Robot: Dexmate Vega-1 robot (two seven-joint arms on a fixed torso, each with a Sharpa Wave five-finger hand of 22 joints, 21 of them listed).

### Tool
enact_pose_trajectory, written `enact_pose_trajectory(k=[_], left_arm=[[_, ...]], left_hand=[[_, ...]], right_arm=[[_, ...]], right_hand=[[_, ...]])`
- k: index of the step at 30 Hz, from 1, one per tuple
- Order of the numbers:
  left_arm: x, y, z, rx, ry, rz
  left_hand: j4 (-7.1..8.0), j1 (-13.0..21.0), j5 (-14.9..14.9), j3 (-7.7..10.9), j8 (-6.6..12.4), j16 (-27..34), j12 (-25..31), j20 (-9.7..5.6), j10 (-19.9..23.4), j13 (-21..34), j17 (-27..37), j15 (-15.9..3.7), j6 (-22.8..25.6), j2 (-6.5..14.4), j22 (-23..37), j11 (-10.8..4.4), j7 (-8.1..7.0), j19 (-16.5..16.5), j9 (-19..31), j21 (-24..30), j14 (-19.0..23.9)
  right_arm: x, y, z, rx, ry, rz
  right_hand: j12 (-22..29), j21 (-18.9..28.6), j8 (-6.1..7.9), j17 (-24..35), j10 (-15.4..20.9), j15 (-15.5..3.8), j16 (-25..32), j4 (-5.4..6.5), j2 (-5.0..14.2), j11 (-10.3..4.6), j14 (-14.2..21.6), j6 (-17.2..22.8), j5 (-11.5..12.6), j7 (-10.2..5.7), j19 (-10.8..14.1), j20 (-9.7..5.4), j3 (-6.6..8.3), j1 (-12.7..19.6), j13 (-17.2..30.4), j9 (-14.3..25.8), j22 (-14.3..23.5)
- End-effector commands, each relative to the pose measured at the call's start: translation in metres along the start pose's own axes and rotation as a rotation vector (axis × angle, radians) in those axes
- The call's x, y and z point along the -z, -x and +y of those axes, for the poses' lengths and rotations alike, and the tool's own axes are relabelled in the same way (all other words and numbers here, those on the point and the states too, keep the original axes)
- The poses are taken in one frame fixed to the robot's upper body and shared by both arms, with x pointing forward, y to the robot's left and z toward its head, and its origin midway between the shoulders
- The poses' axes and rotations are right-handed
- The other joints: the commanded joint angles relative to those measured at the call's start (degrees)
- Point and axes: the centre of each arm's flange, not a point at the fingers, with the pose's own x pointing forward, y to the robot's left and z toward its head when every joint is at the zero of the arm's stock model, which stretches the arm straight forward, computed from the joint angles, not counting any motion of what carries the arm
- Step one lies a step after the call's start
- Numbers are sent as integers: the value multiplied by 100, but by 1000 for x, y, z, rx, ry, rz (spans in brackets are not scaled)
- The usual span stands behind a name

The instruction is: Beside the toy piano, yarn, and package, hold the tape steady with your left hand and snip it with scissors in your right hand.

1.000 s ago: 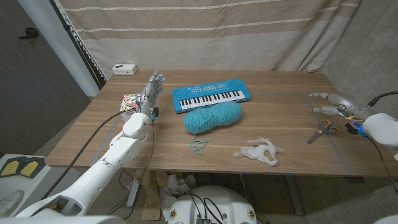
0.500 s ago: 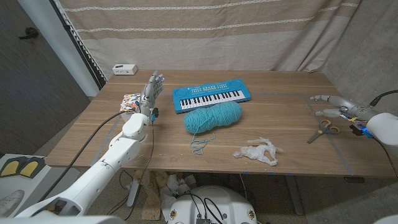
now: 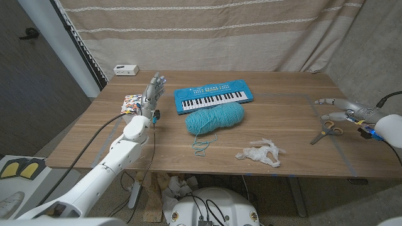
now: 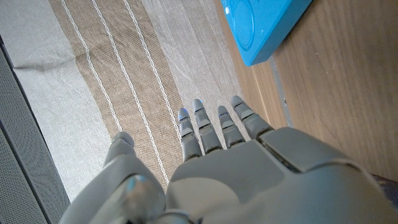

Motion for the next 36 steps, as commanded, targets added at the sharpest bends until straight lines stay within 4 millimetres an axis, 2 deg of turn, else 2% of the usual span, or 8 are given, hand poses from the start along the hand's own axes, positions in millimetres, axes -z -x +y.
enact_pose_trajectory(k=[1, 15, 21, 27, 32, 33, 36], left_arm=[[-1, 5, 0, -6, 0, -7], [0, 3, -2, 1, -9, -13], [-2, 1, 1, -4, -12, -16], [-2, -1, 1, -4, -12, -12], [-4, -5, -1, 9, -17, -16], [-4, -5, -1, 5, -14, -15], [-3, -5, 0, 0, -10, -11]], left_hand=[[3, 16, 20, 52, 36, 16, -8, -12, 52, 23, 12, -288, 37, -26, 9, -3, 12, 6, 11, 3, 30], [6, 15, 23, 53, 39, 17, -1, -17, 83, 23, 13, -295, 58, -28, 9, -4, 14, 5, 10, 2, 37], [7, 14, 24, 54, 38, 15, -13, -17, 58, 23, 13, -290, 62, -29, 9, -8, 17, 2, 10, 0, 37], [8, 13, 24, 54, 35, 10, -17, -19, 52, 23, 13, -289, 60, -30, 8, -3, 24, -2, 10, -2, 26], [9, 12, 25, 55, 36, 7, -8, -23, 81, 24, 13, -290, 68, -30, 8, -38, 19, -4, 10, -3, 20], [10, 11, 25, 55, 36, 7, -8, -23, 81, 24, 13, -290, 70, -30, 8, -31, 17, -4, 10, -3, 19], [11, 10, 25, 55, 38, 8, -12, -27, 73, 24, 13, -291, 78, -31, 8, -33, 15, -12, 10, -6, 22]], right_arm=[[1, 5, 2, -23, 64, -1], [2, 6, 8, -63, 106, -6], [2, 4, 8, -77, 131, -8], [2, 1, 10, -99, 142, -6], [2, -1, 12, -120, 176, -16], [1, -2, 12, -121, 182, -21], [0, -2, 13, -121, 190, -24]], right_hand=[[-32, -17, -59, 2, 50, -830, -9, 30, -25, -16, 16, -159, 13, 40, -35, -450, -4, 59, 9, 26, 7], [-26, -14, 5, 2, 93, -847, -3, 38, -24, -30, 35, -14, 25, -3, -16, -433, -8, 92, 13, 31, 6], [35, -1, 85, 3, 287, -888, 19, 49, -26, -15, 130, 215, 43, -47, 47, -435, -17, 139, 22, 39, 6], [35, 8, 108, 3, 308, -898, 23, 54, -31, -33, 164, 302, 48, -87, 85, -417, -24, 156, 23, 41, 5], [-19, 23, 136, 4, 192, -856, 19, 61, -38, 57, 189, 410, 56, -77, 149, -421, -36, 177, 27, 48, 7], [-89, 22, 146, 6, 19, -857, 14, 69, -37, 92, 199, 471, 64, -72, 171, -421, -44, 193, 31, 54, 7], [-121, 23, 175, 7, -65, -864, 14, 72, -39, 82, 219, 576, 72, -94, 194, -413, -52, 210, 34, 60, 7]])
